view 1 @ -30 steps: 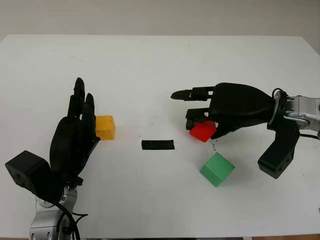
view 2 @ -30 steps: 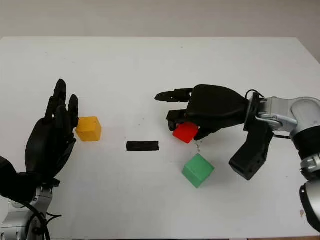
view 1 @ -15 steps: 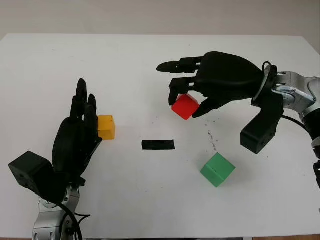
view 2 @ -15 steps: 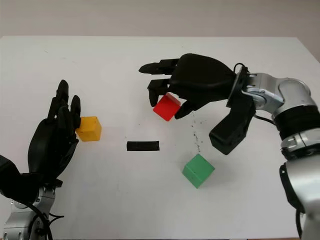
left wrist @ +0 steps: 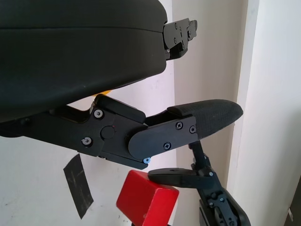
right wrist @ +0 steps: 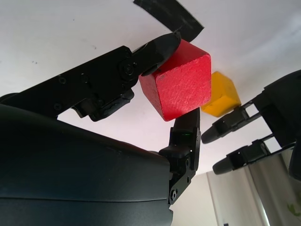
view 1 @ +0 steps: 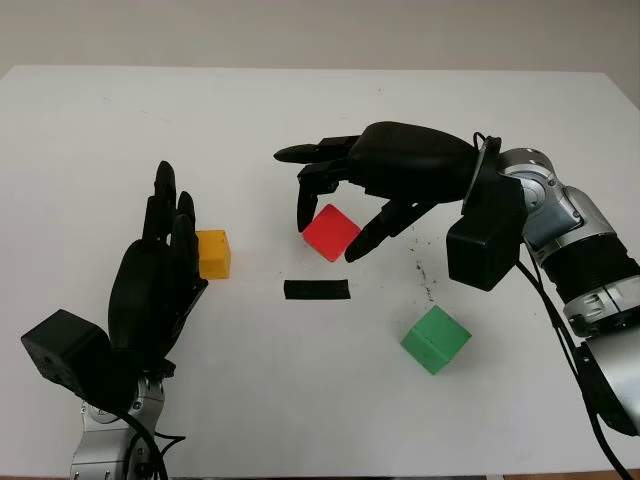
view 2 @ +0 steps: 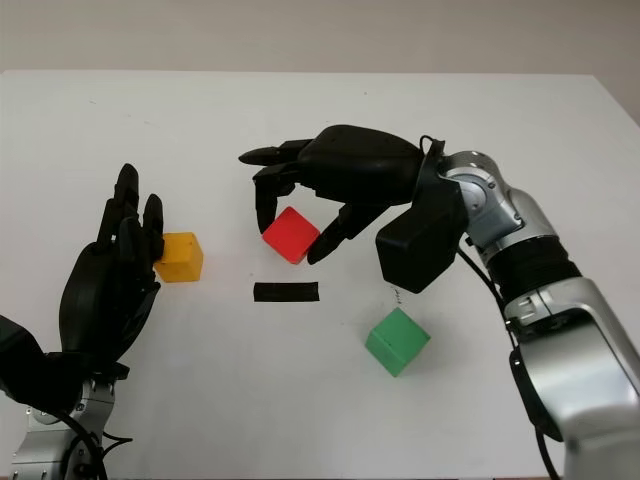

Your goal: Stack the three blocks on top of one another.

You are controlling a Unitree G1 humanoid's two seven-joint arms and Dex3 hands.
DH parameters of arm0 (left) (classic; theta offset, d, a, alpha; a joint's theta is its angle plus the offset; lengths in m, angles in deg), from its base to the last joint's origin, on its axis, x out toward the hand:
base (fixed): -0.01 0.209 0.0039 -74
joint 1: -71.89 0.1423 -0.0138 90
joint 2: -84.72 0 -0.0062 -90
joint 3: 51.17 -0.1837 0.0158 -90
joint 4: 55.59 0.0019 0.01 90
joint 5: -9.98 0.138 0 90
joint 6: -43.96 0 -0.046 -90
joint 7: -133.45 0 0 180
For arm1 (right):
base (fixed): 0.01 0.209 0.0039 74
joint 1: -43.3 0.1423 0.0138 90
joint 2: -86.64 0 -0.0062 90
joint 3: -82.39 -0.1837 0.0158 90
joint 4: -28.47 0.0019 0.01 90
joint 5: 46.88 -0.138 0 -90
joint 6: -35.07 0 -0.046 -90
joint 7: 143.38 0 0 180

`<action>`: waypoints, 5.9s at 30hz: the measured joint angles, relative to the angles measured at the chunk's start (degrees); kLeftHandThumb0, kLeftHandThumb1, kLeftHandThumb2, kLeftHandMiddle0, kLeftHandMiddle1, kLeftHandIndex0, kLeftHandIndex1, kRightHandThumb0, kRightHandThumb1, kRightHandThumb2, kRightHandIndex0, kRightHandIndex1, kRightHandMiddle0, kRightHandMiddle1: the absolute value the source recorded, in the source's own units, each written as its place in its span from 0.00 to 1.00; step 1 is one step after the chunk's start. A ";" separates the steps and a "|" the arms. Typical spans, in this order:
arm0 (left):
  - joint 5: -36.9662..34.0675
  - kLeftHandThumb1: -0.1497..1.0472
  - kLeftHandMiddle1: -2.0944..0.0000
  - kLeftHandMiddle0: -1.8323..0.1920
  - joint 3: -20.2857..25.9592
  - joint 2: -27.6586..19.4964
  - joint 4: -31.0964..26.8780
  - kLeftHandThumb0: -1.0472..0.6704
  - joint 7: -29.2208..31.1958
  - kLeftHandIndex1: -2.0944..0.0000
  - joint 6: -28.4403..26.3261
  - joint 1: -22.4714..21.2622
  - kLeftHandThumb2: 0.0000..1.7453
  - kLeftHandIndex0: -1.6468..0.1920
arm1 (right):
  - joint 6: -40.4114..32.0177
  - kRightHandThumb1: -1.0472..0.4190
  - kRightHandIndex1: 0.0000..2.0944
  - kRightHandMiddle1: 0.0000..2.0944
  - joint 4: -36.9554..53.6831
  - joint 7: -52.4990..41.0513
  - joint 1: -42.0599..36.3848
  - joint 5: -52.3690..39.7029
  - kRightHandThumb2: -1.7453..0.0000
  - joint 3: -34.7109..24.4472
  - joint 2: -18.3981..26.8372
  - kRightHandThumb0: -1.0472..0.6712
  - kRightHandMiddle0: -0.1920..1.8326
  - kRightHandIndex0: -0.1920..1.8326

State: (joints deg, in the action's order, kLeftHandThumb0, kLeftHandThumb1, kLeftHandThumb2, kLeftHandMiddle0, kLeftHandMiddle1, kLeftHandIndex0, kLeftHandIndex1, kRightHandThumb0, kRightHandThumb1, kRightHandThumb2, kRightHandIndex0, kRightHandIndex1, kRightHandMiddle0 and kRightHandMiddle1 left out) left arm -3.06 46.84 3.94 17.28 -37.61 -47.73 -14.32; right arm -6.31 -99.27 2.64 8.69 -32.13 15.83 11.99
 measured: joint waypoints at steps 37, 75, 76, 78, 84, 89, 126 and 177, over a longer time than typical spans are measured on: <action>1.02 1.00 1.00 1.00 -0.28 0.09 -1.25 0.17 -0.89 1.00 0.49 1.09 0.40 1.00 | -1.36 0.09 0.02 0.71 -10.47 -2.45 -1.68 5.58 0.97 -0.06 -8.43 0.33 0.31 0.16; 0.56 1.00 1.00 1.00 -0.12 0.08 -1.65 0.18 -0.62 1.00 -0.20 1.11 0.39 1.00 | -2.38 0.11 0.02 0.33 -13.53 -2.66 1.13 9.21 0.97 0.11 -7.30 0.29 0.17 0.07; 0.54 1.00 1.00 1.00 -0.11 0.08 -1.65 0.18 -0.58 1.00 -0.20 1.11 0.39 1.00 | -2.70 0.12 0.02 0.27 -13.44 -3.32 1.16 9.21 0.97 0.13 -7.12 0.27 0.17 0.06; 0.48 1.00 1.00 1.00 0.00 0.08 -1.66 0.18 -0.62 1.00 -0.21 1.12 0.39 1.00 | -3.24 0.12 0.02 0.22 -13.12 -4.37 1.16 9.21 0.97 0.13 -6.88 0.26 0.17 0.04; 0.39 1.00 1.00 1.00 0.00 0.08 -1.66 0.18 -0.50 1.00 -0.26 1.13 0.39 1.00 | -3.67 0.12 0.01 0.13 -11.55 -6.32 1.13 8.66 0.97 0.13 -6.27 0.24 0.11 0.00; 0.43 1.00 1.00 1.00 0.00 0.06 -1.67 0.18 -0.52 1.00 -0.30 1.13 0.40 1.00 | -4.96 0.11 0.00 0.09 -8.12 -9.49 1.06 6.40 0.97 -0.17 -5.49 0.20 0.06 0.00; 29.31 0.99 0.98 0.86 9.32 -19.52 -4.60 0.20 -4.79 0.96 4.09 -8.02 0.05 0.78 | -40.87 0.00 0.00 0.00 32.20 1.90 -29.48 -22.46 0.68 -30.28 0.89 0.11 0.00 0.00; 57.95 0.89 0.97 0.88 -12.51 -35.89 14.85 0.17 2.42 0.91 4.61 -19.44 0.03 0.59 | -53.20 0.00 0.00 0.00 38.94 19.41 -39.39 -28.36 0.58 -32.02 -17.36 0.14 0.00 0.00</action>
State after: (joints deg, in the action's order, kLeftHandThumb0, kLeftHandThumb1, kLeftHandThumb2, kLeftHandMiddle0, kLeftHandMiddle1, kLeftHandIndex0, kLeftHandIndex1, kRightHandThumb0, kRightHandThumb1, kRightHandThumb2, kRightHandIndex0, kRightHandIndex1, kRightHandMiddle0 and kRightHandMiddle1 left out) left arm 54.89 34.32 -31.95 32.13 -35.19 -43.12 -33.75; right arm -59.51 -60.33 22.05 -30.70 -60.49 -16.19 -5.37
